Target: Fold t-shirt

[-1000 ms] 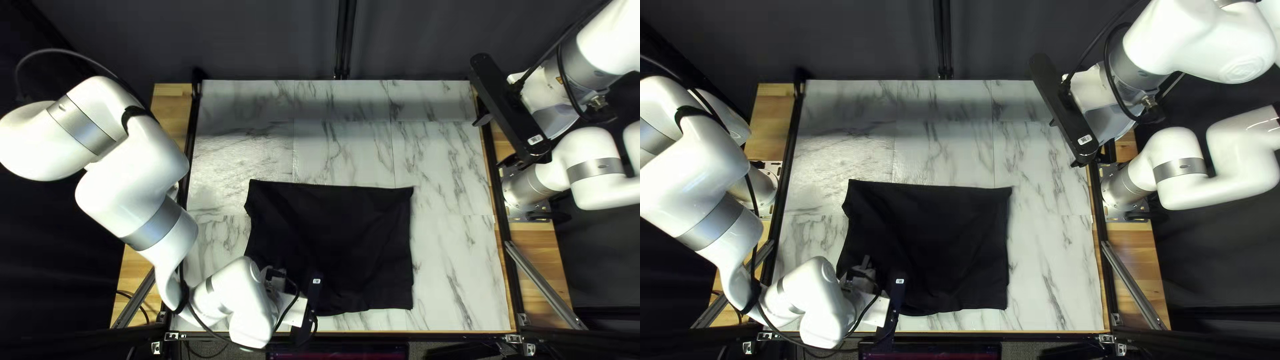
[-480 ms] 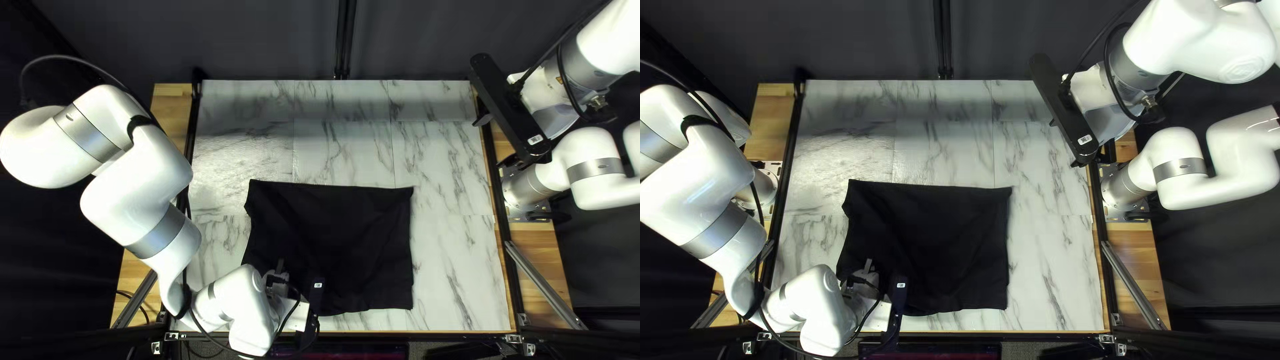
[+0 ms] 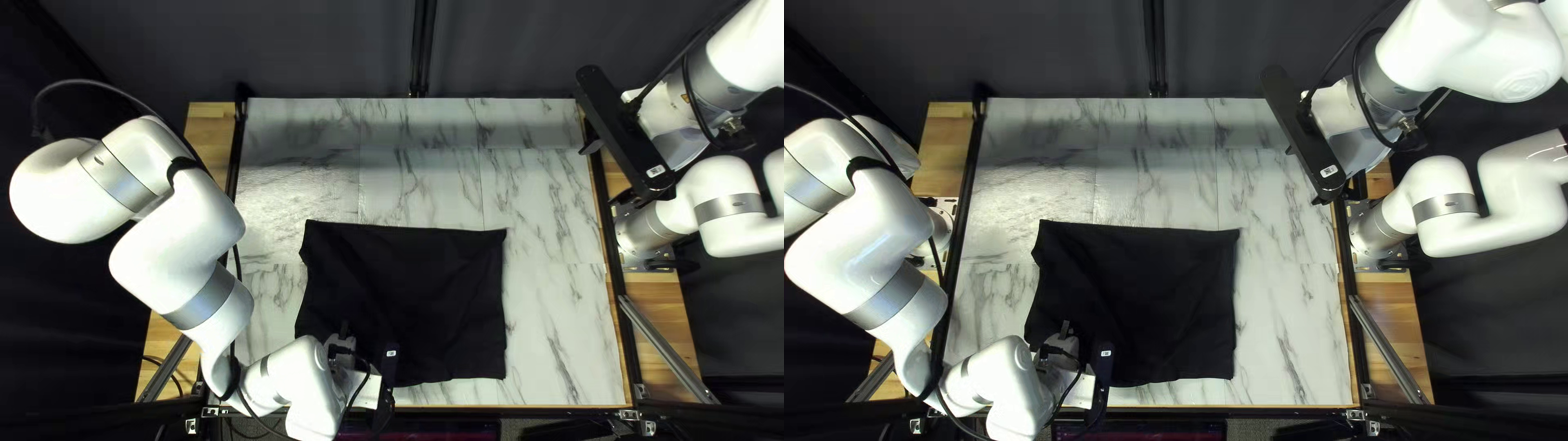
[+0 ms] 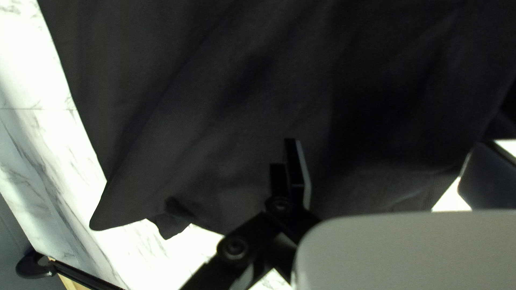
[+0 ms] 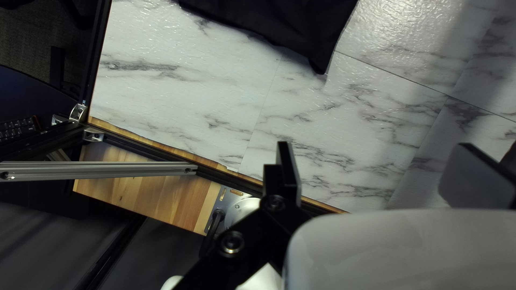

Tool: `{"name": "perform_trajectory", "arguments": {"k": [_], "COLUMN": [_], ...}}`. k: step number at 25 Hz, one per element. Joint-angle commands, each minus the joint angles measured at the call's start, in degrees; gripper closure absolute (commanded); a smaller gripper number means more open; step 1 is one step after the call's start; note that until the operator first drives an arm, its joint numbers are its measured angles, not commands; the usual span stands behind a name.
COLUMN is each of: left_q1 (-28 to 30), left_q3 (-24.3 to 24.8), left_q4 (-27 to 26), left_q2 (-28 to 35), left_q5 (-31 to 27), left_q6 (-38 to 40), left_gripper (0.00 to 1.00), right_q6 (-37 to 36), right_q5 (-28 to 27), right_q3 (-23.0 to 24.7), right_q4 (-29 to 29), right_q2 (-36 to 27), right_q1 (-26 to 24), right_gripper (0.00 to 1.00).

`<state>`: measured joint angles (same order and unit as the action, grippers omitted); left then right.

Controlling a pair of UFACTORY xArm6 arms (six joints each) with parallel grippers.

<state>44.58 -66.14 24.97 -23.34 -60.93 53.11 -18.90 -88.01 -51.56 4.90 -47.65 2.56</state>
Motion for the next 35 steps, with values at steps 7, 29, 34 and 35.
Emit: {"name": "perform_trajectory", "arguments": {"k": [7, 29, 34, 35], "left_q1": [0.59, 2.35, 2.54, 2.56], "left_q3": [1.13, -1.93, -2.77, -2.89], "left_q4": [0.34, -0.74, -0.79, -0.88], "left_q2": [1.11, 1.66, 1.41, 1.31], "left_q5": [-0.03, -3.95, -4.68, -4.73], "left_q6": [1.72, 0.96, 0.01, -0.16], "left_gripper": [0.15, 1.0, 1.0, 1.0], "right_q6": [0.0, 0.0, 0.0, 0.0], "right_q5": [0.0, 0.0, 0.0, 0.0], "right_q3": [0.0, 0.0, 0.0, 0.0], "right_q4": [0.0, 0.0, 0.0, 0.0], "right_q2": [0.0, 0.0, 0.0, 0.0], "right_q1": [0.0, 0.0, 0.0, 0.0], "right_gripper": [0.0, 0.0, 0.0, 0.0]}}
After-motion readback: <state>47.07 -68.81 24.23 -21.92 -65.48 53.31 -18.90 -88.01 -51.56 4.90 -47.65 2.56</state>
